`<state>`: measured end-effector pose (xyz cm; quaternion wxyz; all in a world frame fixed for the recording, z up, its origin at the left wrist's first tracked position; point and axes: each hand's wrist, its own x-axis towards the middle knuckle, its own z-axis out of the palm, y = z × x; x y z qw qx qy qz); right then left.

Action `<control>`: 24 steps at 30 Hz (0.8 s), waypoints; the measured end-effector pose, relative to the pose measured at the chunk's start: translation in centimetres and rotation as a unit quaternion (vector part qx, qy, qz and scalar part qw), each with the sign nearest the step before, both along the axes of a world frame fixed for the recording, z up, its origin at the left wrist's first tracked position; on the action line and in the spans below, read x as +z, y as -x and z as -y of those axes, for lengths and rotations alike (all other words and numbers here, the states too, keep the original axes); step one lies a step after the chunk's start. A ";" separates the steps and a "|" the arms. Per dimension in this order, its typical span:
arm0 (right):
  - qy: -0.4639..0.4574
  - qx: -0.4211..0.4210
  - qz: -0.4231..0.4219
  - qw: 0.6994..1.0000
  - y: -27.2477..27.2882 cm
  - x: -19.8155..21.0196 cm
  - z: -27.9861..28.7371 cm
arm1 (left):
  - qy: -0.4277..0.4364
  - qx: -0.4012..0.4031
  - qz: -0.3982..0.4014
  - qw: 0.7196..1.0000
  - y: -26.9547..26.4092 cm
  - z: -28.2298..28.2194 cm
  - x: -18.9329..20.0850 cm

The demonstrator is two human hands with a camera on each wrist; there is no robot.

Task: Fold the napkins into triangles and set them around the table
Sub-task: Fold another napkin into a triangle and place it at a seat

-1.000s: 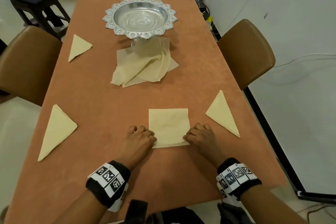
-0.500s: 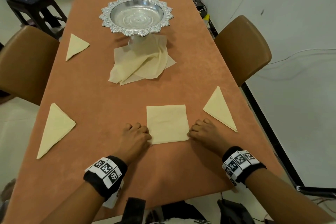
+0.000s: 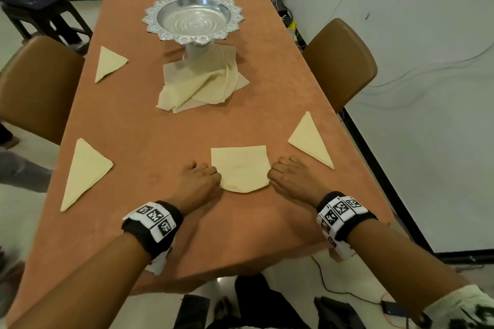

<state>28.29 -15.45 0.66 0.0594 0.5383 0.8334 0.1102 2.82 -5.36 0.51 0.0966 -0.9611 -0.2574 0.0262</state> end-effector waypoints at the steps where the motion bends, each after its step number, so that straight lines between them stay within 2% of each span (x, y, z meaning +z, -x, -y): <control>1: -0.003 -0.010 -0.027 1.000 0.3 0.2 1.3 | 0.006 0.002 0.020 1.000 0.5 1.0 0.3; 4: -0.010 -0.019 -0.077 0.997 1.3 -0.2 5.7 | 0.022 0.004 0.061 0.998 2.4 4.8 0.4; 10: 0.000 -0.007 -0.061 0.998 2.7 -2.2 12.3 | 0.073 0.029 0.082 0.994 4.6 11.2 -1.4; 13: -0.001 -0.009 -0.066 0.998 2.3 -2.6 13.0 | 0.114 0.066 0.089 0.987 4.5 12.7 -1.7; 16: -0.006 -0.005 -0.060 0.998 1.7 -3.0 13.1 | 0.149 0.115 0.158 0.969 4.2 13.2 -1.8; 20: -0.053 -0.083 -0.120 0.988 1.5 -2.0 13.2 | 0.171 0.171 0.232 0.942 3.4 12.5 -1.5; 22: -0.086 -0.124 -0.170 0.974 2.7 -1.5 12.9 | 0.190 0.183 0.222 0.939 2.8 11.7 -1.9; 24: -0.067 -0.147 -0.215 0.963 4.6 -2.0 12.0 | 0.195 0.157 0.170 0.953 2.4 11.3 -2.8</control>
